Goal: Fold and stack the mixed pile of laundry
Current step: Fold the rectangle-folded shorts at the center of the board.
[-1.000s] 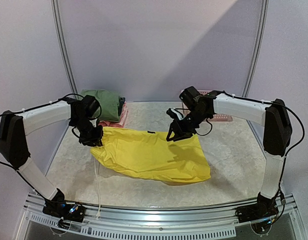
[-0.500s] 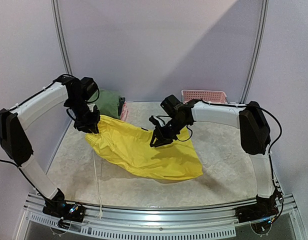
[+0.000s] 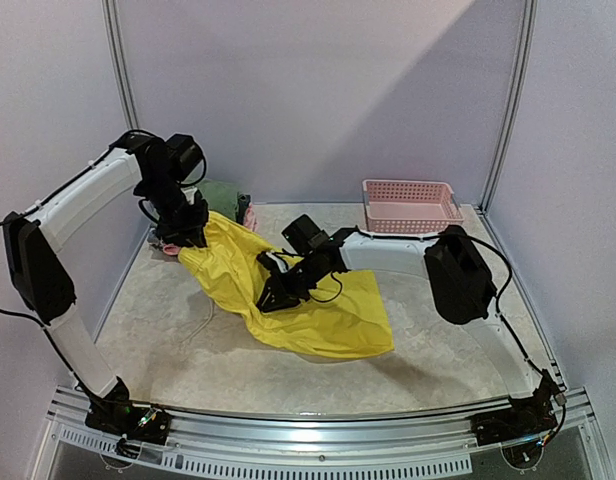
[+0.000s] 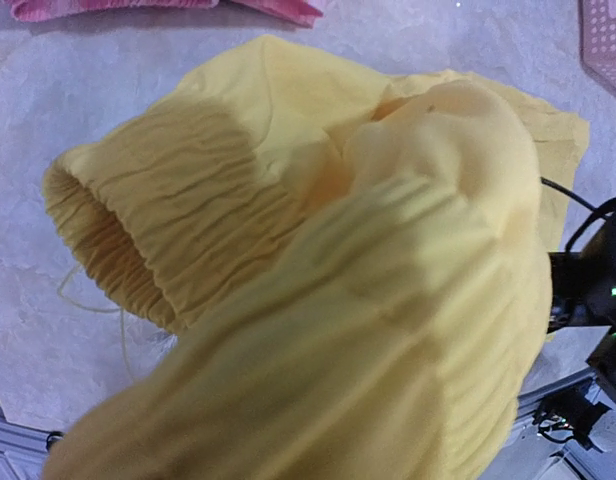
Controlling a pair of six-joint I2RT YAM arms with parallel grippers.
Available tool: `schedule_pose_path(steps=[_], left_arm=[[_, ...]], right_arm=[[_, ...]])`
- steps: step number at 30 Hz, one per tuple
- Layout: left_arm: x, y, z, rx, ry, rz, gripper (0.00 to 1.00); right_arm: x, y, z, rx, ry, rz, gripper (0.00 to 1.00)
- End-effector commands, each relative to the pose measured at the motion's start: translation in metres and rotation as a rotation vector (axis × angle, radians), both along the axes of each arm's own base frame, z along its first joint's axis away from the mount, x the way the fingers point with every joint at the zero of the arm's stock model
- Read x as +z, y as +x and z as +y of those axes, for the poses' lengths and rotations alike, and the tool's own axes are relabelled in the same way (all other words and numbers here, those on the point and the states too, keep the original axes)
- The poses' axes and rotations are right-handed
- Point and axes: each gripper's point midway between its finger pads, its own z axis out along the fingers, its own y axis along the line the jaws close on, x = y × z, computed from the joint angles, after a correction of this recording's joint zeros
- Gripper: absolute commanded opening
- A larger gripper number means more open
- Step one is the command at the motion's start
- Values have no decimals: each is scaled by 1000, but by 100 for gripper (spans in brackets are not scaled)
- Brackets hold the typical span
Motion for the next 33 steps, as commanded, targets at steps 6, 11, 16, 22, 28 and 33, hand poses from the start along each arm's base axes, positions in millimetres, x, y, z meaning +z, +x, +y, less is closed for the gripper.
schedule_pose_path(steps=[6,11,16,22,28,33], left_arm=[[9,-58,-9,-24,133,278,0],[-4,-51,-38,-112,193,283,0],[-20,-46,-51,-168,253,286,0],[-29,-43,-56,-221,297,281,0],[-29,-38,-59,-235,318,257,0],[-28,-41,-54,-236,354,241,0]], right_arm=[[-11,9,44,-25,152,89,19],[-14,12,23,-44,72,102,22],[-9,22,-35,-116,-21,98,24],[21,6,-95,-128,-96,68,31],[32,0,-152,-178,-220,43,34],[24,14,-236,-391,-325,39,42]])
